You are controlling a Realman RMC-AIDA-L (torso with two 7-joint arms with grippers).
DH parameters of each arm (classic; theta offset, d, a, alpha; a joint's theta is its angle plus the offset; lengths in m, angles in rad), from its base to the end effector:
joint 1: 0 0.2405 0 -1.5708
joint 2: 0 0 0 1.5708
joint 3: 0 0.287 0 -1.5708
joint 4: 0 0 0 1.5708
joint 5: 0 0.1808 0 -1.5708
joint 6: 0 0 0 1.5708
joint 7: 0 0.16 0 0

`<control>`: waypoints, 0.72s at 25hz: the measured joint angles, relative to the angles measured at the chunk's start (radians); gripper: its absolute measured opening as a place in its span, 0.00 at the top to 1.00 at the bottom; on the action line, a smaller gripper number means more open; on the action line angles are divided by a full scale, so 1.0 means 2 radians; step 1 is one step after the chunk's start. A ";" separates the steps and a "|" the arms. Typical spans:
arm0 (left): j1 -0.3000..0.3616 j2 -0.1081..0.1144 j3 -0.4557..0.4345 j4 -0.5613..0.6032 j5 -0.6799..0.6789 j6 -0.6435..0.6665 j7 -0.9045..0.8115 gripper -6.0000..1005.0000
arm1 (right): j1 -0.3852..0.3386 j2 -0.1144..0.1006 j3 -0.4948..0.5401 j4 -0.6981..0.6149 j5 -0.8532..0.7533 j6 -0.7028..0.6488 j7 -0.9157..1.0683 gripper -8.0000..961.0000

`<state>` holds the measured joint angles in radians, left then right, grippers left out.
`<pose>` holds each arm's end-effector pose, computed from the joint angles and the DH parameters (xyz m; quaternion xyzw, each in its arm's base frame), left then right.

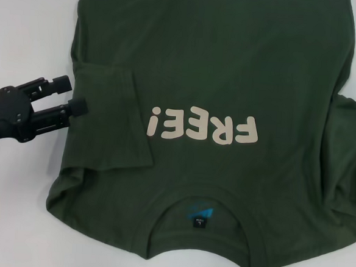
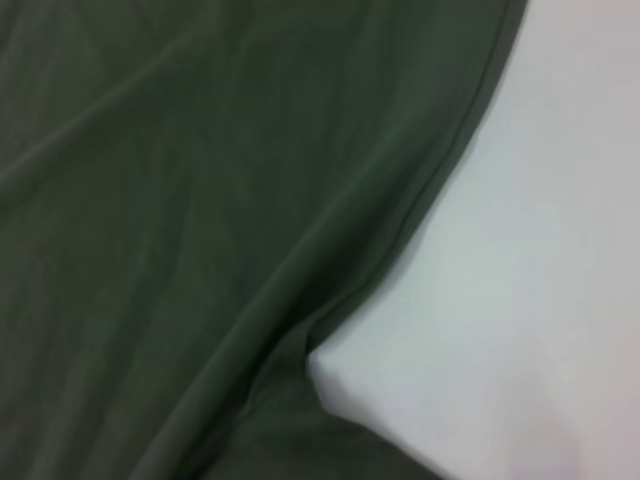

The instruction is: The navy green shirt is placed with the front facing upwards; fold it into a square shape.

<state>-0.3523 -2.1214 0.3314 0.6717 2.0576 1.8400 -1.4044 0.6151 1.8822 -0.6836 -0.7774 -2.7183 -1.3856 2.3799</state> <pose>-0.2962 0.2565 -0.0038 -0.8648 -0.3131 -0.3643 0.1459 0.3710 0.3585 0.0704 -0.7666 0.5815 -0.0866 0.2583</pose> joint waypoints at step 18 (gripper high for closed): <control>0.001 0.000 0.000 0.000 0.000 0.000 0.003 0.22 | 0.002 0.003 -0.001 0.006 0.000 -0.002 0.001 0.29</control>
<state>-0.3512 -2.1214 0.3313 0.6719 2.0569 1.8391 -1.3991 0.6182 1.8881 -0.6857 -0.7659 -2.7182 -1.3890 2.3819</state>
